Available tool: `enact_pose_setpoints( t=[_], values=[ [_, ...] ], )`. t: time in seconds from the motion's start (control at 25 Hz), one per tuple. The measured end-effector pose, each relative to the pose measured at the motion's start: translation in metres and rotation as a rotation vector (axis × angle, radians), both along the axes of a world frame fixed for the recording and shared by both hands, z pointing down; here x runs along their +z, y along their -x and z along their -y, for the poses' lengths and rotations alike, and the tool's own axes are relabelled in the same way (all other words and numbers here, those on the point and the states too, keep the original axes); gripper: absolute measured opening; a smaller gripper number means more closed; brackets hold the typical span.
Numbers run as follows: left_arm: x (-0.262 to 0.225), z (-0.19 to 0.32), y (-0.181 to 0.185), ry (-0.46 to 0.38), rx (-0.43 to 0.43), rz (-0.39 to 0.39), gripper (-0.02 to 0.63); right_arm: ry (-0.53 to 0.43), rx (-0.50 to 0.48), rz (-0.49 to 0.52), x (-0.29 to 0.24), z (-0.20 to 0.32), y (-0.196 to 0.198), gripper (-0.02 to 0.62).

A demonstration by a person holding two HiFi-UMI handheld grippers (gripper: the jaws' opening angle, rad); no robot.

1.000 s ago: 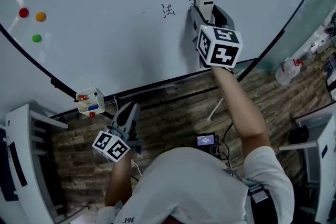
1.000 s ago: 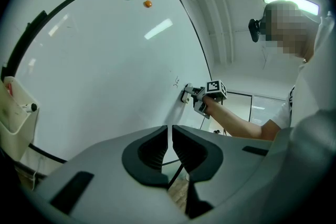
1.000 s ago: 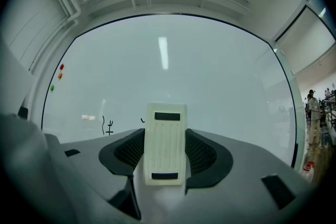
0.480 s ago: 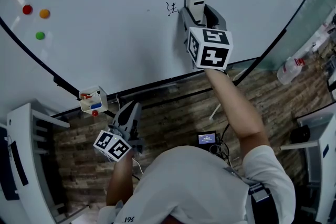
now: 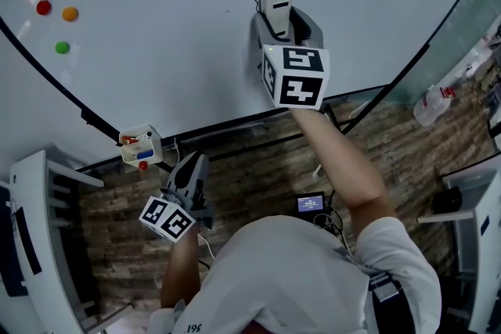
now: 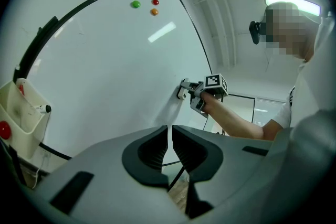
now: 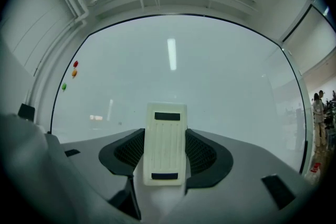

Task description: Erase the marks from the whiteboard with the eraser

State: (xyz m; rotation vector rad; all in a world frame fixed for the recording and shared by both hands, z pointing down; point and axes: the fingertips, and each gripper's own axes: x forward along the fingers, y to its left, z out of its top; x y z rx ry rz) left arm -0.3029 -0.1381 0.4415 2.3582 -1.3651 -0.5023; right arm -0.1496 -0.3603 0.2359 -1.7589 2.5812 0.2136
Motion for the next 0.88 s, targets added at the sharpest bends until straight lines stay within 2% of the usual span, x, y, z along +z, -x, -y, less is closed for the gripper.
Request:
enact_pose_setpoints(
  t=[0.24, 0.6, 0.88],
  values=[
    [0.006, -0.004, 0.009, 0.012, -0.019, -0.014, 0.018, 0.007, -0.008, -0.001, 0.003, -0.008, 0.028, 0.258],
    [0.009, -0.012, 0.01, 0.021, -0.025, -0.023, 0.018, 0.028, -0.071, -0.019, 0.01, -0.026, 0.072, 0.258],
    [0.009, -0.021, 0.007, 0.023, -0.03, -0.028, 0.018, 0.037, -0.168, -0.062, 0.021, -0.039, 0.114, 0.258]
  ],
)
